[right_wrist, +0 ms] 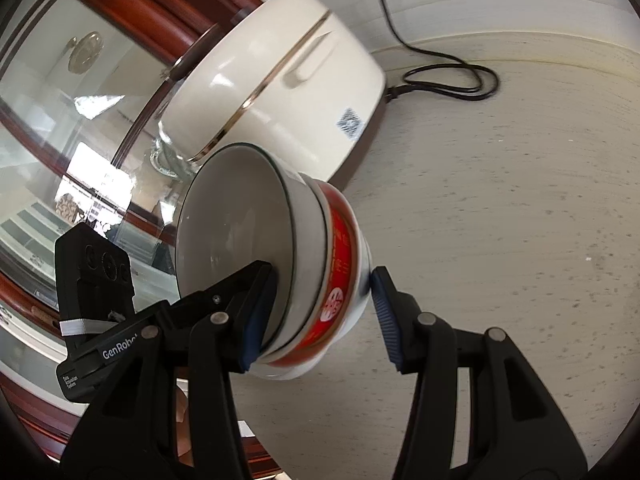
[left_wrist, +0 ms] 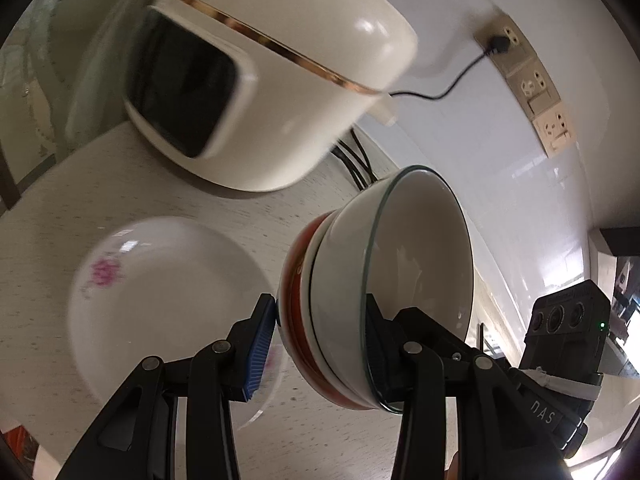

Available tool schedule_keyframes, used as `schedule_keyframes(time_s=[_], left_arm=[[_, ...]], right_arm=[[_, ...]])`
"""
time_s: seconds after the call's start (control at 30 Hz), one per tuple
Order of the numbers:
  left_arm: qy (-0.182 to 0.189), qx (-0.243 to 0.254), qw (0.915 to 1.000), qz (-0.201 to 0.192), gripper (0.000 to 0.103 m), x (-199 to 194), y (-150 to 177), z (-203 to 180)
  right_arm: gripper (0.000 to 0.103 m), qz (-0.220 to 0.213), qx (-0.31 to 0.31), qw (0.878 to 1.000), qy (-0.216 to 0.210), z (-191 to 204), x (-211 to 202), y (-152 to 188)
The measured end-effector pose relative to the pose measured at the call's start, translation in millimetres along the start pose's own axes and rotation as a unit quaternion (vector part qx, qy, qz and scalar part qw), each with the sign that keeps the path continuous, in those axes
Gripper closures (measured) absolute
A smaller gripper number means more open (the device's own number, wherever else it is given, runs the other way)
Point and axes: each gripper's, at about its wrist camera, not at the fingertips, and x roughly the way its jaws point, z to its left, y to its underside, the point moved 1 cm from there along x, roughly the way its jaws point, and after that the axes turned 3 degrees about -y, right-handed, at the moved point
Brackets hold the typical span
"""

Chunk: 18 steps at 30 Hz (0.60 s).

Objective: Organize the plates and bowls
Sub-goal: 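Lift the bowl stack with both tools and carry it over the plate stack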

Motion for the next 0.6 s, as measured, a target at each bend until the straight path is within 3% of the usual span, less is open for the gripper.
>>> schedule_keyframes(time_s=[0.6], left_arm=[[-0.032, -0.044, 0.9984, -0.013, 0.06, -20, -7, 61]], right_arm=[[0.05, 0.046, -0.014, 0.999, -0.025, 38, 67, 11]])
